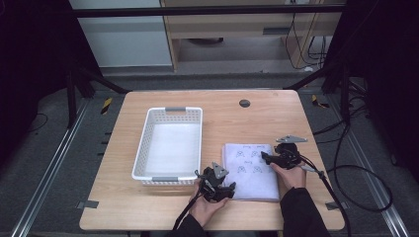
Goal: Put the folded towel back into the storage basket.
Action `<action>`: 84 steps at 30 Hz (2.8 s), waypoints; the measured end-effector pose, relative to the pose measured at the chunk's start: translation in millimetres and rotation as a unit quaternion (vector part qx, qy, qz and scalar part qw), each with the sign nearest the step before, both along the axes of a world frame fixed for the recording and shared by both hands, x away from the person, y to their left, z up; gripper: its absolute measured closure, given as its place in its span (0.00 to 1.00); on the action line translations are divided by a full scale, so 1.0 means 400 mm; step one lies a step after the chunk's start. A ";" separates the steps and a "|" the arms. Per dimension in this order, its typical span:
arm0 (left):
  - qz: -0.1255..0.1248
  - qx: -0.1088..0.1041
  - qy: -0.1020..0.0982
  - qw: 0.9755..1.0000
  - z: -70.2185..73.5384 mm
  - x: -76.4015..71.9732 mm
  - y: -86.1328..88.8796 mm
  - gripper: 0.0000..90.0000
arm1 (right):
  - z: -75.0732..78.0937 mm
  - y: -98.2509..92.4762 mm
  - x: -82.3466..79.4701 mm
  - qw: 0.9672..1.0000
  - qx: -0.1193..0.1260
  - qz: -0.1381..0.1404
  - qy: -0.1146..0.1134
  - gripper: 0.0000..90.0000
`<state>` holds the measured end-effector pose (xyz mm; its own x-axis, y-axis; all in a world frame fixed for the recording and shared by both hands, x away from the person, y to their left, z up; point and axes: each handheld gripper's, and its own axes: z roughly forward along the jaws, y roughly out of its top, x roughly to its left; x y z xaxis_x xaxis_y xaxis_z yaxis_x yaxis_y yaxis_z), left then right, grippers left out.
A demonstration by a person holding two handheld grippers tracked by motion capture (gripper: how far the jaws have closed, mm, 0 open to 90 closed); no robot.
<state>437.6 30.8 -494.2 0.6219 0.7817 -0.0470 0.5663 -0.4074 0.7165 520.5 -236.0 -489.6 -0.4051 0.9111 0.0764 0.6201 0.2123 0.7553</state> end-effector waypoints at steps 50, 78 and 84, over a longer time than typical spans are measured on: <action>-0.018 -0.069 0.000 0.997 0.037 -0.012 0.018 0.83 | 0.035 -0.004 -0.019 0.997 0.072 0.018 0.019 0.81; -0.042 -0.050 -0.044 0.997 0.143 -0.041 0.038 0.83 | 0.144 0.005 -0.071 0.995 0.081 0.027 -0.046 0.81; -0.045 -0.048 -0.046 0.997 0.162 -0.039 0.045 0.83 | 0.166 0.012 -0.077 0.995 0.076 0.031 -0.061 0.81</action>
